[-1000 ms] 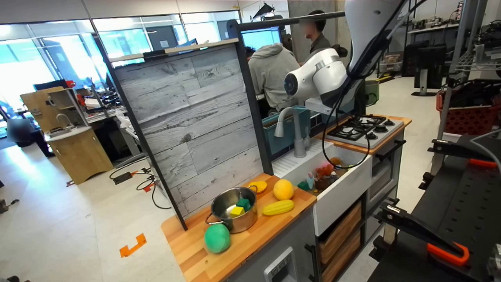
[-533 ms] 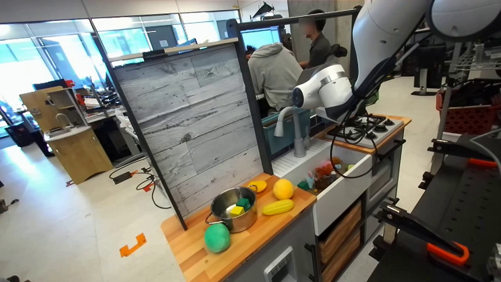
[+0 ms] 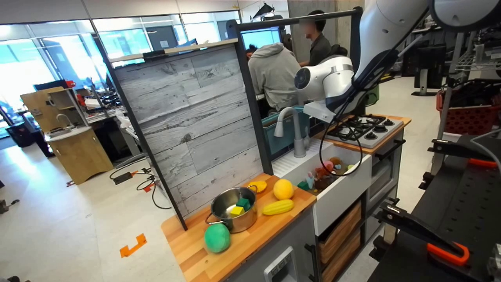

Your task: Move the radish to the green container on the left.

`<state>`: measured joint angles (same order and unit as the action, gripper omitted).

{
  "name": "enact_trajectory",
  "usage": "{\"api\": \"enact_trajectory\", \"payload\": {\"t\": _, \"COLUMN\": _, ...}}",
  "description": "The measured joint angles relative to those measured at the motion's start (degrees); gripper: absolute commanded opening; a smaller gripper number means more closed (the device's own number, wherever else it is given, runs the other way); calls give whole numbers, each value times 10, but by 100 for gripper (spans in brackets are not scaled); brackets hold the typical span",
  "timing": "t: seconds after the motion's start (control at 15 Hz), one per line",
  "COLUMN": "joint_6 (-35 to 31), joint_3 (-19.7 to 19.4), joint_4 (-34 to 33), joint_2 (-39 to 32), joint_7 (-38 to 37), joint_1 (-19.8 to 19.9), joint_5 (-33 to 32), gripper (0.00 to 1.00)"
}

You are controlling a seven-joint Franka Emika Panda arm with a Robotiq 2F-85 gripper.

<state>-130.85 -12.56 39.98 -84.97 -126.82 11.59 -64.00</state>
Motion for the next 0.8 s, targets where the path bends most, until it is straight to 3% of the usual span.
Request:
{"api": "enact_trajectory", "payload": {"t": 0.4, "joint_6": -15, "joint_3": 33, "joint_4": -8, "joint_2": 11, "joint_7": 116, "joint_1": 24, "joint_5": 24, "gripper": 100}}
{"api": "enact_trajectory", "payload": {"t": 0.8, "joint_6": -8, "joint_3": 35, "joint_4": 1, "joint_2": 19, "joint_7": 156, "joint_1": 20, "joint_5": 18, "gripper": 100}}
